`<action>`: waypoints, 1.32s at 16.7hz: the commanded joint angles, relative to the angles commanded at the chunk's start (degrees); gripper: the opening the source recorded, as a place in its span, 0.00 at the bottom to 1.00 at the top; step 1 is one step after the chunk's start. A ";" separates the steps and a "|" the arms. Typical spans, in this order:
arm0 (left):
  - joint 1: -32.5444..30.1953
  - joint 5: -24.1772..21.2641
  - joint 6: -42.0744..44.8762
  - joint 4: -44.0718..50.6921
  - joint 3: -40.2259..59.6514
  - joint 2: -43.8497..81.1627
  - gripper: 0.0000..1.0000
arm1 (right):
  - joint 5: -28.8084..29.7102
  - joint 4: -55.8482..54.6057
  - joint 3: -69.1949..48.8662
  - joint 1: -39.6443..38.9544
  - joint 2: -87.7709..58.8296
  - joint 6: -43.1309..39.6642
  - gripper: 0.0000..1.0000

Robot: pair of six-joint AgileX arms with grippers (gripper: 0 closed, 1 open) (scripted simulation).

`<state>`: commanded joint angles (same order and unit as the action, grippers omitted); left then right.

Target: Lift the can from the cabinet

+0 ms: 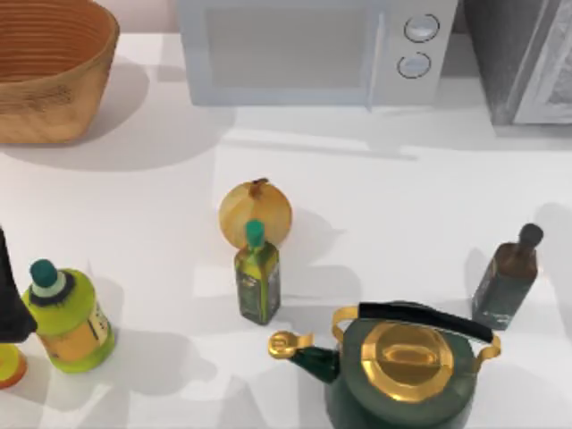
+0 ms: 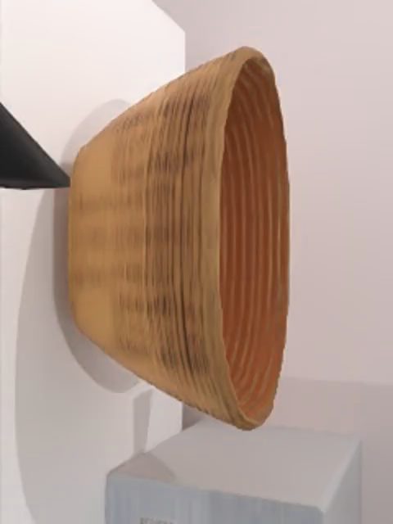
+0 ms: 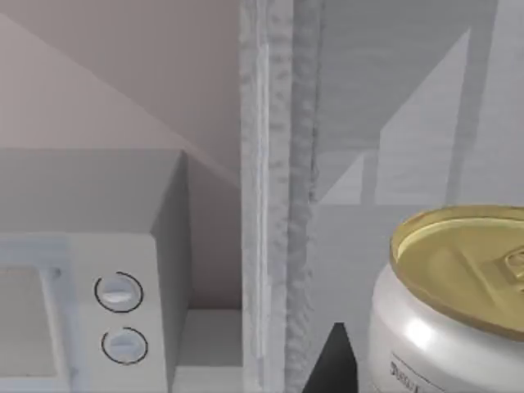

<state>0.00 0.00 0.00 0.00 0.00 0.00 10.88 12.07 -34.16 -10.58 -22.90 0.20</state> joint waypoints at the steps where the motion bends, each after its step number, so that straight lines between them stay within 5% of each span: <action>1: 0.00 0.00 0.00 0.00 0.00 0.00 1.00 | -1.54 -1.67 4.81 1.50 3.21 -0.03 0.00; 9: 0.00 0.00 0.00 0.00 0.00 0.00 1.00 | -10.33 -11.32 32.85 10.09 21.74 -0.20 0.00; 17: 0.00 0.00 0.00 0.00 0.00 0.00 1.00 | -11.22 -12.24 34.10 10.61 22.07 -0.14 0.00; 22: 0.00 0.00 0.00 0.00 0.00 0.00 1.00 | -19.40 -18.78 30.30 15.04 11.12 -0.70 0.00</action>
<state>0.00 0.00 0.00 0.00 0.00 0.00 -8.52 -6.71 -3.86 4.47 -11.78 -0.50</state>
